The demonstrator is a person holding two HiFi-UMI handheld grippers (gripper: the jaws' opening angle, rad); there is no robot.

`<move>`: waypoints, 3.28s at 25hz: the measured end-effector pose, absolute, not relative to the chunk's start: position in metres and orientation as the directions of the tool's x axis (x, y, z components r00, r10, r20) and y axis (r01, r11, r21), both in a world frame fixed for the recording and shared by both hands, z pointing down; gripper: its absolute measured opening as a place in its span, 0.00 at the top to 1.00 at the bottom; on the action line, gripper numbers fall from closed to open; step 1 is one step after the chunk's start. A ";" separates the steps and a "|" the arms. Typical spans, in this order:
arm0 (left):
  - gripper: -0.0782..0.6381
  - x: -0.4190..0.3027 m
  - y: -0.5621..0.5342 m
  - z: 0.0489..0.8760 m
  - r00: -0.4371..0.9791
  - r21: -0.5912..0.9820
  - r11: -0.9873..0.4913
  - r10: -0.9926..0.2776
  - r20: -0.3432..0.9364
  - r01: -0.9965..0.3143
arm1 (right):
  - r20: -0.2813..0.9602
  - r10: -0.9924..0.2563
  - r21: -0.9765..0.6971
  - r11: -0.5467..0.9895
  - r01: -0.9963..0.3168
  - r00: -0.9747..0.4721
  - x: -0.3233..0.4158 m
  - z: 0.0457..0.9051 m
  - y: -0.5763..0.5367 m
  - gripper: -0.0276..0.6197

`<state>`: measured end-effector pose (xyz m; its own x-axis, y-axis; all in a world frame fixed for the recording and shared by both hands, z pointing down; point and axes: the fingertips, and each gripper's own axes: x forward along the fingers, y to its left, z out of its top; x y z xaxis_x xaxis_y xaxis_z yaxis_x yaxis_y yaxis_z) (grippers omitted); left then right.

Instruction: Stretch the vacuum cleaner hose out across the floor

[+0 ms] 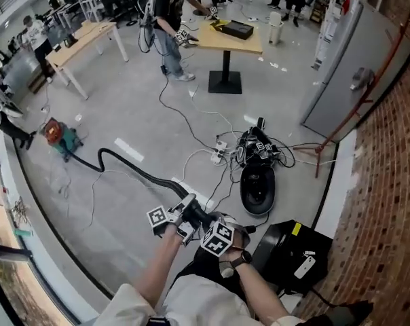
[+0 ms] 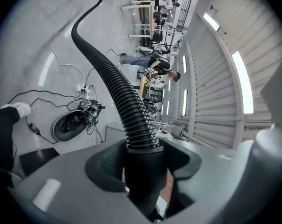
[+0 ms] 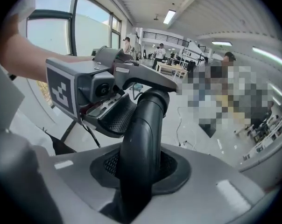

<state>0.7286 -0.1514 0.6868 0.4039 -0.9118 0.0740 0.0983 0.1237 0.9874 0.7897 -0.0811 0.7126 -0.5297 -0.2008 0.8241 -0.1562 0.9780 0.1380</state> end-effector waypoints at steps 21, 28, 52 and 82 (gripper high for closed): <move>0.57 0.634 0.067 0.640 0.308 0.994 0.104 -0.947 0.085 0.045 | 0.797 -0.068 0.013 0.995 -0.094 -0.600 0.695 0.672 0.137 0.78; 0.57 0.602 0.074 0.636 0.341 0.997 0.068 -0.938 0.057 0.021 | 0.791 -0.088 0.011 0.991 -0.130 -0.606 0.664 0.667 0.146 0.78; 0.36 0.963 0.038 0.663 0.643 0.995 -0.001 -0.763 -0.066 0.101 | 0.877 -0.398 0.409 0.912 -0.017 -0.268 1.130 0.645 0.079 0.79; 0.75 0.917 -0.038 0.636 0.111 0.866 -0.274 -0.931 -0.348 0.419 | 0.287 -0.750 -0.289 0.525 -0.800 -0.596 1.155 0.580 0.062 0.29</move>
<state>0.9166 -0.0383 0.6356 0.1110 -0.9308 -0.3483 0.4194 -0.2739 0.8655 1.1546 0.0622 0.5802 -0.5959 -0.7502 0.2866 -0.8003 0.5252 -0.2893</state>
